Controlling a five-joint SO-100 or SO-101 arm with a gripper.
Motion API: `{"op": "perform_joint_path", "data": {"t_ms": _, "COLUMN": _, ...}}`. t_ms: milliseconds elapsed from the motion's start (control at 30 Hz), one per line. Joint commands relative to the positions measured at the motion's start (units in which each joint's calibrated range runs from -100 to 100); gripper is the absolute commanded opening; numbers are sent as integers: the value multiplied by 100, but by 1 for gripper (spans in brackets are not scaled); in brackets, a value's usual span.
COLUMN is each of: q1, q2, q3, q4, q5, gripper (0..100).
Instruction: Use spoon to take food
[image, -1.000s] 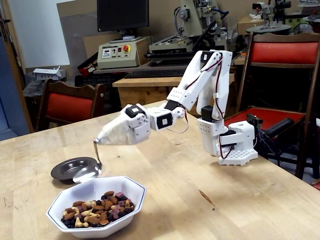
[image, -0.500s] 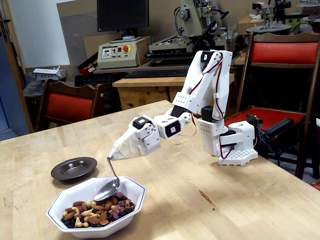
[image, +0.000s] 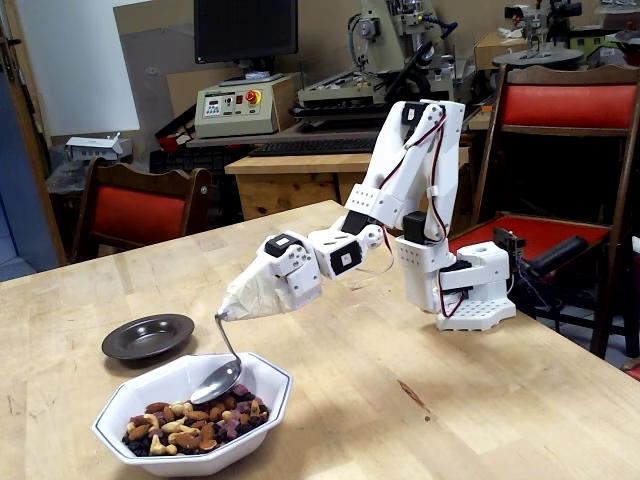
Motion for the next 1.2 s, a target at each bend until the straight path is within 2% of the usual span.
{"op": "perform_joint_path", "data": {"t_ms": 0, "q1": 24, "q2": -246, "q3": -69, "q4": -135, "q5": 24, "gripper": 4}}
{"op": "perform_joint_path", "data": {"t_ms": 367, "q1": 46, "q2": -246, "q3": -69, "q4": -135, "q5": 737, "gripper": 4}}
{"op": "perform_joint_path", "data": {"t_ms": 1167, "q1": 46, "q2": -160, "q3": -69, "q4": -88, "q5": 1548, "gripper": 4}}
